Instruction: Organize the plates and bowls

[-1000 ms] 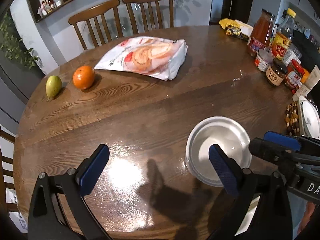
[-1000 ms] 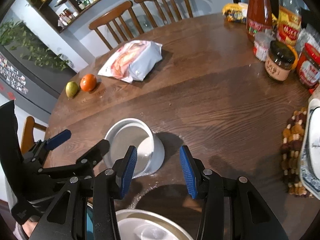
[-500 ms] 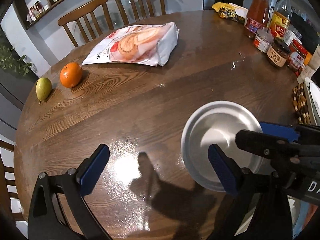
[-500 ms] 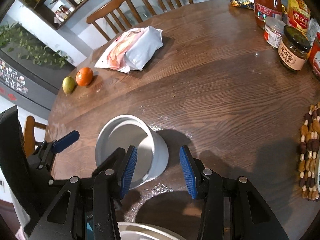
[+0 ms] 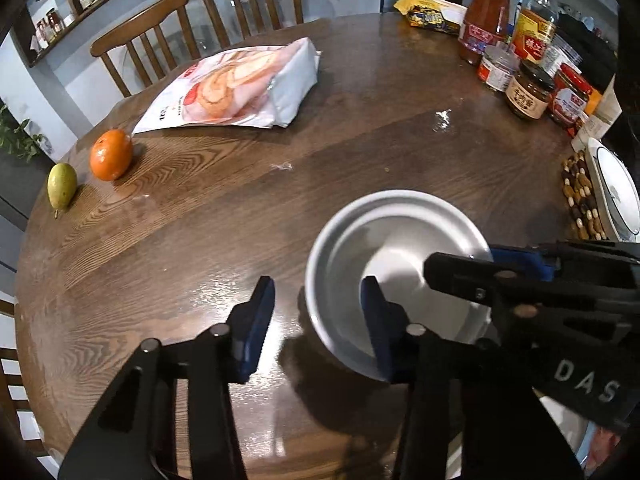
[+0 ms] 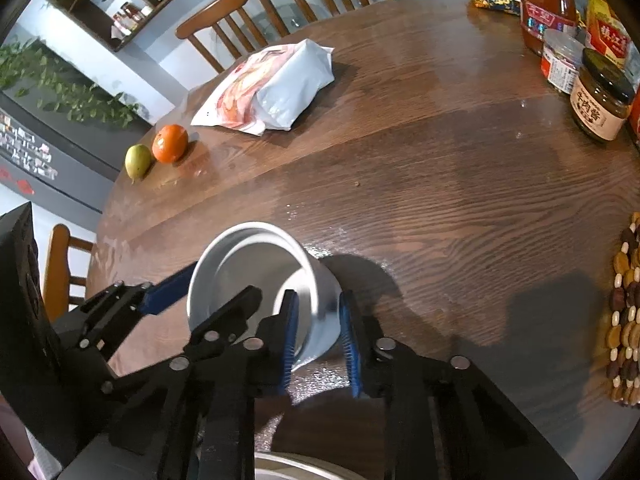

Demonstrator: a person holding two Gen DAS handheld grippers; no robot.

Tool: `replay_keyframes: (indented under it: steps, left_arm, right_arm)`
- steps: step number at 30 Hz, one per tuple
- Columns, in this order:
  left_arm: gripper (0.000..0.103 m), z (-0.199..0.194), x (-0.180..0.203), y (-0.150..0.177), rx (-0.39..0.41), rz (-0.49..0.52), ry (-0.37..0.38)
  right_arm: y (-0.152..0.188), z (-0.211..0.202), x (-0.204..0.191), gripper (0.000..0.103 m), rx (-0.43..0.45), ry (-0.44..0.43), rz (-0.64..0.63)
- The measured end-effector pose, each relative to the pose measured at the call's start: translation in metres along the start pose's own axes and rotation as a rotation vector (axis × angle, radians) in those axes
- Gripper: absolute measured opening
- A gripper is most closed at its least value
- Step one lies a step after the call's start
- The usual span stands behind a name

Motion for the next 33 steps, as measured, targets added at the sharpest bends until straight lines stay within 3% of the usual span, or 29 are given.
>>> replay_keyframes:
  steps: [9, 33]
  left_arm:
    - [0.022, -0.001, 0.008, 0.0, 0.007, 0.02, 0.001]
    - [0.02, -0.012, 0.015, -0.002, 0.07, 0.044, -0.011]
  right_arm:
    - [0.0, 0.0, 0.001, 0.021, 0.014, 0.005, 0.001]
    - [0.006, -0.008, 0.007, 0.016, 0.082, 0.02, 0.07]
Point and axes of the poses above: each gripper's, at about its wrist camera, not at the fingertips, and z roughly the way its jaws point, x to its right, y to its underside, the point moved 9 cm from there along z, roughly the way its jaws point, and after that the axes turned 9 degrees about -x, right-handed, at the moved point
